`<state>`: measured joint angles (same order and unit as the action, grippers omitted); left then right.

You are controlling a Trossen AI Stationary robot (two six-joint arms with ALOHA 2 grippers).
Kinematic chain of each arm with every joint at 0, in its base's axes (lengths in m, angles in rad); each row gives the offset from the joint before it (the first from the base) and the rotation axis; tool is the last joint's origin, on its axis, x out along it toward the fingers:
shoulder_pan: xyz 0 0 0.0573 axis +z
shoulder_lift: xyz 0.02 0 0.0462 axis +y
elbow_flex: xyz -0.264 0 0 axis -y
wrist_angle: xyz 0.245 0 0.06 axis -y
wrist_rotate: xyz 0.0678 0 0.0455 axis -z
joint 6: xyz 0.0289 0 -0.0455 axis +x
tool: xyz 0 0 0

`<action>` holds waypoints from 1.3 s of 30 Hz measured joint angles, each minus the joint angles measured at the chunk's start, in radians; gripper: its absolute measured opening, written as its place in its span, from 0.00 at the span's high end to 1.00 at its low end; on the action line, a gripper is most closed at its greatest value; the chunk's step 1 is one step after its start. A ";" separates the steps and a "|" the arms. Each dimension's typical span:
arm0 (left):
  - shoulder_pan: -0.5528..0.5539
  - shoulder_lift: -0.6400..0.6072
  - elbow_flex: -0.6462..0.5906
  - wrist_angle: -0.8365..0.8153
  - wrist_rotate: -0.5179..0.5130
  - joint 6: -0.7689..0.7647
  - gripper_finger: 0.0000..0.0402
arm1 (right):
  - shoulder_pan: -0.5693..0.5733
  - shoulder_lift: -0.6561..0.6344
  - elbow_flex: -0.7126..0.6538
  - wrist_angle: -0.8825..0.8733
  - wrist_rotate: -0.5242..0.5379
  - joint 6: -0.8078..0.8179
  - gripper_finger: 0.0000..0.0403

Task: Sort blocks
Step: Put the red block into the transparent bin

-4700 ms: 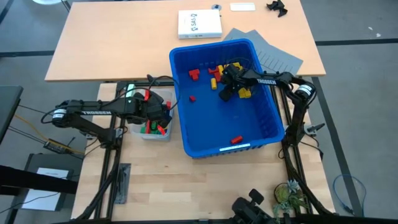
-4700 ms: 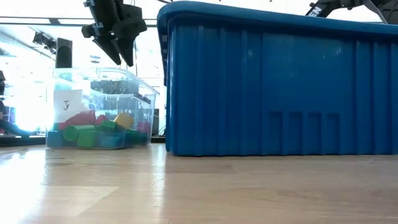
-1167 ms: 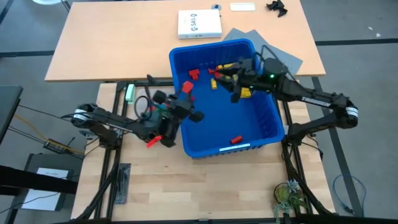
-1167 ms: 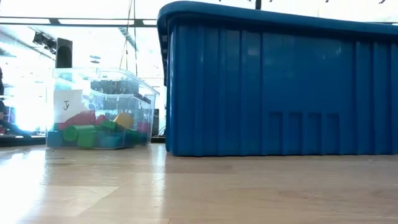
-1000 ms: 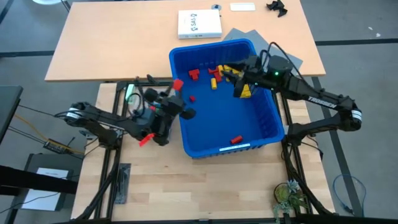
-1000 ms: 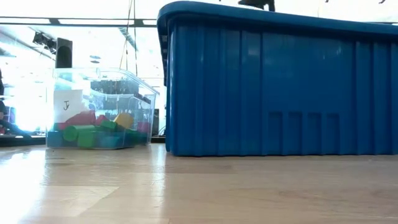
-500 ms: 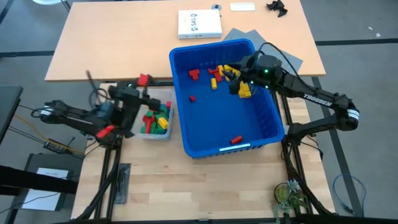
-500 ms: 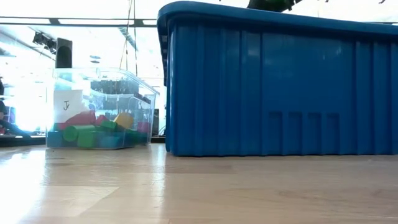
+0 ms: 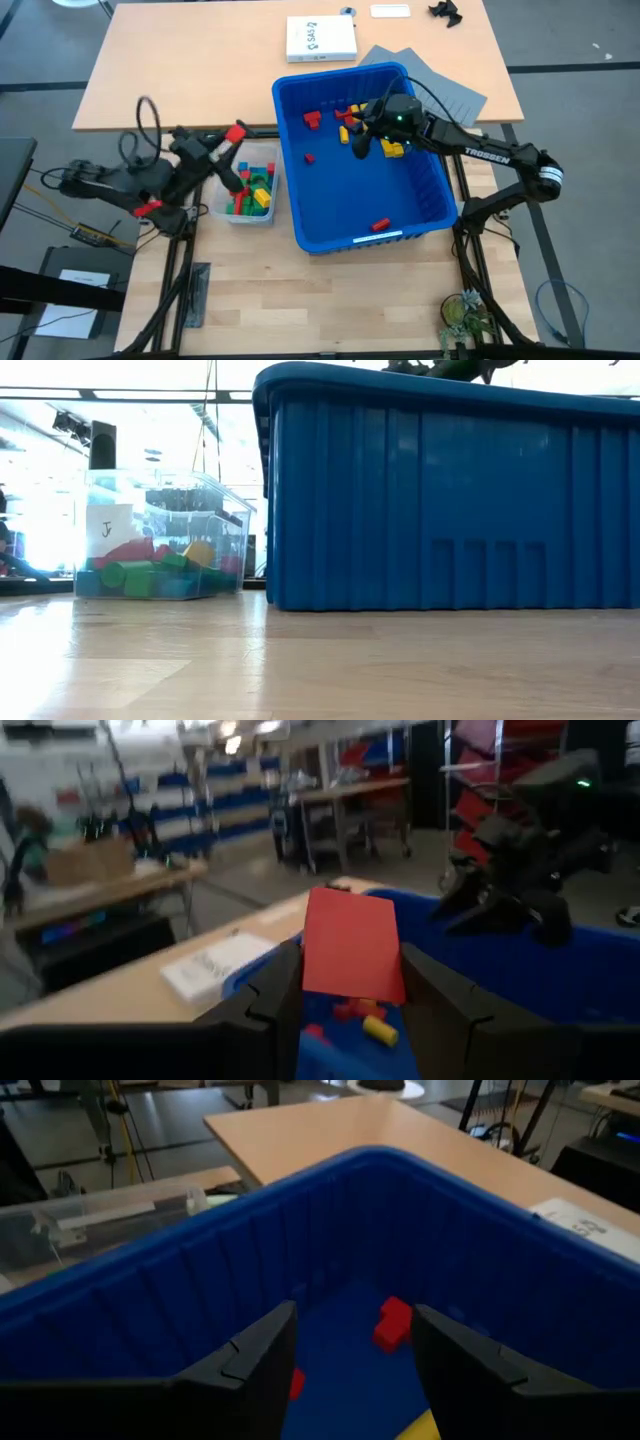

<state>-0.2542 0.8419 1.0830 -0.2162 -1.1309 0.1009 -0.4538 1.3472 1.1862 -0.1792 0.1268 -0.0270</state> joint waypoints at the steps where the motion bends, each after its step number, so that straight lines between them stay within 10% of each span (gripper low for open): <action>1: 0.012 0.010 0.059 -0.114 0.008 -0.073 0.64 | 0.000 0.001 0.000 0.006 -0.001 0.000 0.52; 7: 0.126 0.081 0.319 -0.675 0.195 -0.468 0.64 | -0.001 0.002 0.000 0.008 -0.001 -0.001 0.52; 15: 0.250 0.168 0.291 -1.032 0.408 -0.663 0.64 | -0.001 0.002 0.000 -0.032 -0.002 -0.018 0.53; 28: 0.489 0.312 0.083 -1.049 0.705 -0.635 0.56 | -0.001 0.002 0.000 -0.046 -0.026 -0.049 0.53; 39: 0.549 0.313 0.111 -0.874 0.750 -0.542 0.32 | -0.005 0.144 0.002 0.009 -0.083 -0.146 0.40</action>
<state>0.2947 1.1548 1.1941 -1.0898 -0.3807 -0.4411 -0.4591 1.4916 1.1877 -0.1704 0.0441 -0.1729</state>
